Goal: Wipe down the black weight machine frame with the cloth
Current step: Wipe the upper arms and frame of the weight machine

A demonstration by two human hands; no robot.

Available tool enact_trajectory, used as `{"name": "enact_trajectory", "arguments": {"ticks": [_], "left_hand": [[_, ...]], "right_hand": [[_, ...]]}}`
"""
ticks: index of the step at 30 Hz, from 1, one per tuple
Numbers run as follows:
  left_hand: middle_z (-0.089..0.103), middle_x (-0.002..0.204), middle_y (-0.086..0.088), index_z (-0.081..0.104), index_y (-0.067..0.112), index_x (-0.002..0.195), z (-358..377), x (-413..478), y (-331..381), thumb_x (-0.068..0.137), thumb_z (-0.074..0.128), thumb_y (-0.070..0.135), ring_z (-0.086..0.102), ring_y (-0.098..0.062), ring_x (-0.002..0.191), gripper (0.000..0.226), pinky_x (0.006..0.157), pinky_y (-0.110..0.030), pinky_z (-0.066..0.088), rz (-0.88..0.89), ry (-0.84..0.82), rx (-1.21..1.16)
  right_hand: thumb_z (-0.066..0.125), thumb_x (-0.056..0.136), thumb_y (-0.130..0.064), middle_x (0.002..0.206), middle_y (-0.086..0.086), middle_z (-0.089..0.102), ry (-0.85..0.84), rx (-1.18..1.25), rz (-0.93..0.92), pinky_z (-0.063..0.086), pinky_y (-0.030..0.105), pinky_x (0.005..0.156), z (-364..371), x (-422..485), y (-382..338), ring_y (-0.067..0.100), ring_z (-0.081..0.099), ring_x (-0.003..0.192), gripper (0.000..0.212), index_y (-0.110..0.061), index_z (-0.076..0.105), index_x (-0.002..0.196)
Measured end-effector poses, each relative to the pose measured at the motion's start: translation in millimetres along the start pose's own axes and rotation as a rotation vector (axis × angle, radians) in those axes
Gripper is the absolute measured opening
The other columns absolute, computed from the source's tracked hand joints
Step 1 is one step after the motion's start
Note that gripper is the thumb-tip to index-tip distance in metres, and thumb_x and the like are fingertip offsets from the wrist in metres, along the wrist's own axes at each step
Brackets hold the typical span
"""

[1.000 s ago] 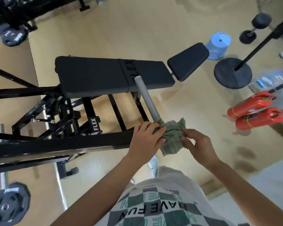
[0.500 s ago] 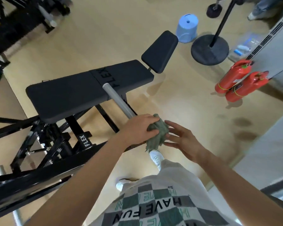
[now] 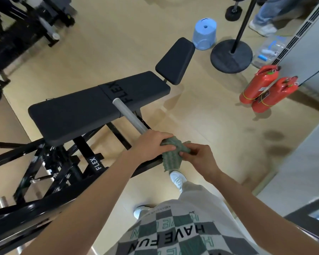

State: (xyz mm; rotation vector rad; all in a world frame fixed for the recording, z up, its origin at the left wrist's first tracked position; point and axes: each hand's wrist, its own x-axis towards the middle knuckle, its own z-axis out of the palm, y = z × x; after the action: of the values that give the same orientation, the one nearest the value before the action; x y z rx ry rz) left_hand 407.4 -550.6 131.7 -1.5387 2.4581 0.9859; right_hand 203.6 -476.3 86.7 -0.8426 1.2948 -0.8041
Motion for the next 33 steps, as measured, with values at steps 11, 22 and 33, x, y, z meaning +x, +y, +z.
{"name": "enact_trajectory", "arguments": {"ticks": [11,22,33], "left_hand": [[0.071,0.091,0.01,0.078,0.024,0.086,5,-85,-43,0.088,0.072,0.042,0.057,-0.011,0.087,0.019,0.076,-0.031,0.05,-0.047,0.382,0.041],[0.069,0.091,0.012,0.073,0.03,0.102,8,-151,-76,0.092,0.069,0.034,0.061,-0.013,0.088,0.012,0.075,-0.033,0.05,-0.406,0.523,-0.093],[0.064,0.092,0.007,0.065,0.018,0.092,-8,-155,-70,0.089,0.071,0.016,0.055,-0.009,0.083,0.007,0.072,-0.015,0.041,-0.517,0.98,-0.281]], "right_hand": [[0.072,0.084,0.002,0.14,0.001,0.043,-0.079,-0.742,-0.623,0.051,0.018,0.089,32,1,-39,0.012,0.056,0.112,0.048,-0.017,0.066,0.128],[0.066,0.094,-0.037,0.099,-0.011,0.057,-0.629,-1.322,-0.615,0.041,0.028,0.078,132,38,-80,0.009,0.044,0.092,0.055,-0.037,0.048,0.146],[0.059,0.096,-0.002,0.095,0.01,0.072,-0.5,-0.685,-0.23,0.063,0.038,0.064,183,69,-124,0.025,0.071,0.077,0.015,-0.007,0.073,0.101]]}}
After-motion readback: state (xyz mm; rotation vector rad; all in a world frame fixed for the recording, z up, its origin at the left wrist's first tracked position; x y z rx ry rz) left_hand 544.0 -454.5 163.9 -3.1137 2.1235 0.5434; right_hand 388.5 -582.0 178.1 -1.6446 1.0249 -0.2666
